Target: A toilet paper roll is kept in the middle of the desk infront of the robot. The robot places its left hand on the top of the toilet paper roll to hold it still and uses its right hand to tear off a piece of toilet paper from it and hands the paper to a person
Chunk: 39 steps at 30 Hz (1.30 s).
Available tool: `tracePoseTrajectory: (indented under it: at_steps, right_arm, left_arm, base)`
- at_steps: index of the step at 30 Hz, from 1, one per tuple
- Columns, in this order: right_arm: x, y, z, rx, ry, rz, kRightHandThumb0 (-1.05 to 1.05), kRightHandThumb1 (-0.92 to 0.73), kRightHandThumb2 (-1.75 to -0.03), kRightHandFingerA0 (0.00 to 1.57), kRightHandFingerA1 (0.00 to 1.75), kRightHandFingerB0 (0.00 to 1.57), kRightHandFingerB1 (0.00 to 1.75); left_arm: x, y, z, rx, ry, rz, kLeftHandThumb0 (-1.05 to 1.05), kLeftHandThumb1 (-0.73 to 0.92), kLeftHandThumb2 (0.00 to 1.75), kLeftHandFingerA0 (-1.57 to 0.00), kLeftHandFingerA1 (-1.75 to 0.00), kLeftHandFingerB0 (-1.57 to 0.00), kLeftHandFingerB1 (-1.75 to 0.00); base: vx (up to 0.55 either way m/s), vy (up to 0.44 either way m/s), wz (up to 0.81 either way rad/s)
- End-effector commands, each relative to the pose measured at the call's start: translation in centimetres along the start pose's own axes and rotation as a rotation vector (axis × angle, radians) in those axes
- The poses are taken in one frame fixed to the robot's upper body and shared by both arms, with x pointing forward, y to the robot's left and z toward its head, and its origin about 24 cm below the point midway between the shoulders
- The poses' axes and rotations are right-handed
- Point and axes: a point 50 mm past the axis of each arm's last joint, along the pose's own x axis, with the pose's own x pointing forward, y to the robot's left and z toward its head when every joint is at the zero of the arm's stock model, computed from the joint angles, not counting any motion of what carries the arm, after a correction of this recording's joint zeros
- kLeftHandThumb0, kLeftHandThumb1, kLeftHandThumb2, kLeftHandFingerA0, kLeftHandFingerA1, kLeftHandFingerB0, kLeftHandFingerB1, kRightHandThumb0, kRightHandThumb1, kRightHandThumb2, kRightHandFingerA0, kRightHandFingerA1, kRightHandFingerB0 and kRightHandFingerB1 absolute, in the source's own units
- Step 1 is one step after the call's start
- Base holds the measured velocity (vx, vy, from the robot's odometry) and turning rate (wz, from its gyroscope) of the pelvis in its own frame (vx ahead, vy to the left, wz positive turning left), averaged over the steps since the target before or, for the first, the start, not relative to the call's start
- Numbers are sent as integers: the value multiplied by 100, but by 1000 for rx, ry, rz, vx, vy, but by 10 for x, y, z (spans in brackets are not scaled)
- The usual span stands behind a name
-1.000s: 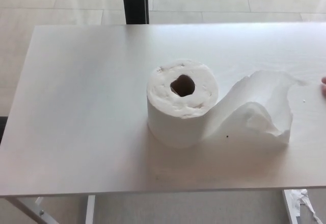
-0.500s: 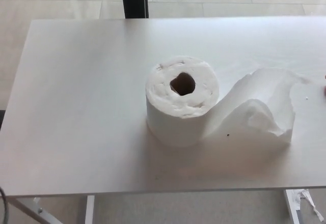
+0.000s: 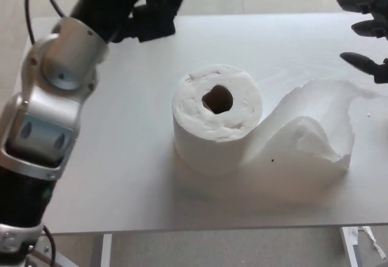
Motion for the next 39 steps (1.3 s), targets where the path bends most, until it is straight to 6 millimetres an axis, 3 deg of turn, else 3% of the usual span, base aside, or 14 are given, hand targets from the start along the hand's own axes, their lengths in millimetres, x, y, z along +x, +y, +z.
tracePoseTrajectory:
  at_steps: [1,2,8,9,15,19,23,25,27,28,29,31,35,39]
  right_arm:
    - [7,1,-20,-288,214,16,-50,-62,-58,37,46,37,34]
    - [7,-1,-21,-284,217,6,-49,-61,-58,40,48,39,34]
    - [7,-1,-30,-257,240,8,-48,-58,-57,50,47,42,36]
    - [7,2,-29,-278,227,11,-52,-46,-81,44,59,37,49]
    - [9,7,-20,-323,195,38,-53,-47,-85,51,65,34,50]
    - [10,13,-20,-344,207,65,-58,-49,-84,48,61,36,49]
    - [12,18,-17,-355,224,85,-55,-51,-85,48,60,33,47]
    - [14,18,-15,-365,219,83,-51,-62,-59,46,46,38,33]
    - [15,20,-12,-371,203,85,-53,-64,-60,49,51,38,34]
    - [15,21,-10,-369,188,80,-56,-64,-60,45,52,40,34]
    - [15,22,-9,-373,181,82,-59,-65,-60,44,54,40,34]
    - [17,27,-5,-380,166,94,-65,-53,-90,58,77,31,49]
    - [20,32,0,-378,164,121,-58,-60,-59,62,105,32,32]
    - [24,36,10,-396,156,203,-65,-48,-84,24,56,12,42]
  left_arm:
    - [-17,-42,-33,289,301,80,-66,79,64,-33,-51,-36,-42]
    - [-18,-43,-35,309,318,67,-72,68,104,-30,-58,-29,-52]
    - [-27,-54,-49,457,364,16,-73,69,105,-28,-59,-27,-51]
    - [-29,-58,-51,576,381,-49,-60,84,65,-27,-50,-31,-37]
    - [-40,-79,-66,858,415,-178,-56,51,92,-19,-56,-30,-54]
    - [-51,-94,-75,931,459,-286,-60,72,61,-21,-52,-30,-39]
    - [-56,-115,-80,1041,484,-324,-67,62,60,-38,-56,-31,-43]
    - [-51,-125,-77,1172,520,-349,-45,53,101,-91,-96,-12,-50]
    - [-50,-131,-75,1178,519,-333,-49,76,62,-95,-99,-21,-44]
    - [-49,-135,-73,1183,517,-333,-42,54,99,-101,-110,-8,-52]
    - [-49,-137,-72,1196,514,-352,-63,71,60,-96,-108,-18,-46]
    - [-50,-143,-70,1222,504,-378,-44,48,97,-92,-101,-8,-50]
    - [-50,-150,-68,1210,494,-382,-36,62,58,-95,-116,-23,-44]
    - [-50,-152,-68,1185,505,-379,-41,64,59,-94,-107,-22,-43]
  base:
    - [0,0,0]
    - [0,0,0]
    - [0,0,0]
    - [0,0,0]
    - [0,0,0]
    - [0,0,0]
    - [0,0,0]
    - [0,0,0]
    - [0,0,0]
    - [0,0,0]
    - [0,0,0]
    - [0,0,0]
    - [0,0,0]
    - [0,0,0]
